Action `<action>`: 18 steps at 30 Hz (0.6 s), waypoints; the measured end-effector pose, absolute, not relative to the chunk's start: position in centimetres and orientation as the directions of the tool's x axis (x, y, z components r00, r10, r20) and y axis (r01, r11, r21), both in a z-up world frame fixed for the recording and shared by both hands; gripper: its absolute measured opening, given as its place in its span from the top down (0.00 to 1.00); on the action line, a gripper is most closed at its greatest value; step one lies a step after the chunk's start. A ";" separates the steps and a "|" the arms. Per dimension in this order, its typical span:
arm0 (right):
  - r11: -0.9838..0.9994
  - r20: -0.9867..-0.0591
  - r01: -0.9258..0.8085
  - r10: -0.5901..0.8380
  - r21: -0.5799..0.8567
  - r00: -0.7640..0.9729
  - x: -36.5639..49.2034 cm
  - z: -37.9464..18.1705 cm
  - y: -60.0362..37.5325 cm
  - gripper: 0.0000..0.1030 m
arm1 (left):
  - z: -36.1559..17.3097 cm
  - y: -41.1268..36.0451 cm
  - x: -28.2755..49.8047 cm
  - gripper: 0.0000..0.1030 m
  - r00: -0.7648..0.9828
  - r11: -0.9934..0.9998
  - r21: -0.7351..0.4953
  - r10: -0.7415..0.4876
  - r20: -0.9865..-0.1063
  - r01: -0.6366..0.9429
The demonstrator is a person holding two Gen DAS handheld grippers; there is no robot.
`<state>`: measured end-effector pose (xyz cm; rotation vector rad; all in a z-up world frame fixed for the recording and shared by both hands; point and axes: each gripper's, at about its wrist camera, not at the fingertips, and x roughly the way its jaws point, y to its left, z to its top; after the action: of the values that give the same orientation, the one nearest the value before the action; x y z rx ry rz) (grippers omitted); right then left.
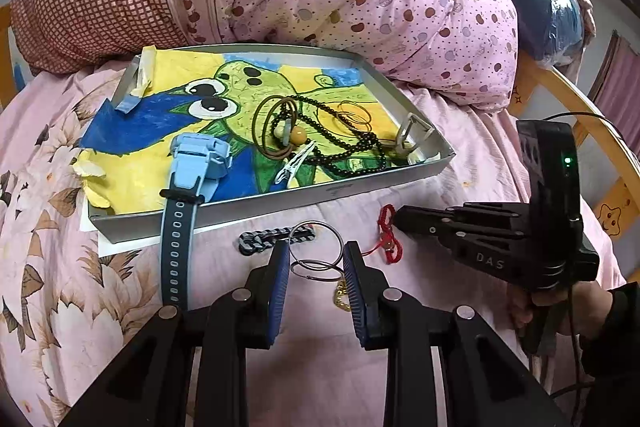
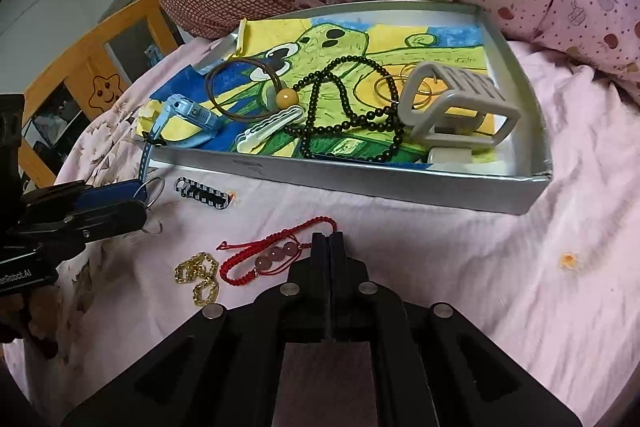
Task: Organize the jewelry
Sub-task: 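Grasp the red string bracelet with the right tool while the left tool holds the ring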
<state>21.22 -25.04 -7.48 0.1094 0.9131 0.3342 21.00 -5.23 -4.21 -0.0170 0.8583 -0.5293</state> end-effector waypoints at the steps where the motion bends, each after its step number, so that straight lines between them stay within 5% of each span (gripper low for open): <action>1: 0.942 -0.756 -0.239 0.332 0.236 0.563 21.3 -7.5 -25.0 0.94 | -4.3 -5.2 21.0 0.75 0.533 0.872 -0.224 -0.451 -0.716 0.436; 5: 0.937 -0.749 -0.242 0.348 0.254 0.563 21.3 -7.5 -25.2 0.83 | -4.6 -4.9 21.2 0.75 0.531 0.872 -0.235 -0.453 -0.716 0.429; 12: 0.931 -0.738 -0.232 0.365 0.282 0.568 21.0 -7.1 -25.6 0.83 | -4.8 -4.7 21.3 0.75 0.529 0.871 -0.246 -0.460 -0.713 0.425; 18: 0.914 -0.726 -0.254 0.407 0.317 0.554 20.7 -6.7 -24.5 0.70 | -4.9 -4.4 21.3 0.75 0.529 0.870 -0.258 -0.466 -0.709 0.420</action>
<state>20.71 -24.48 -6.67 0.1835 0.9029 0.3931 21.27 -4.36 -4.86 -0.0577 0.8643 -0.5291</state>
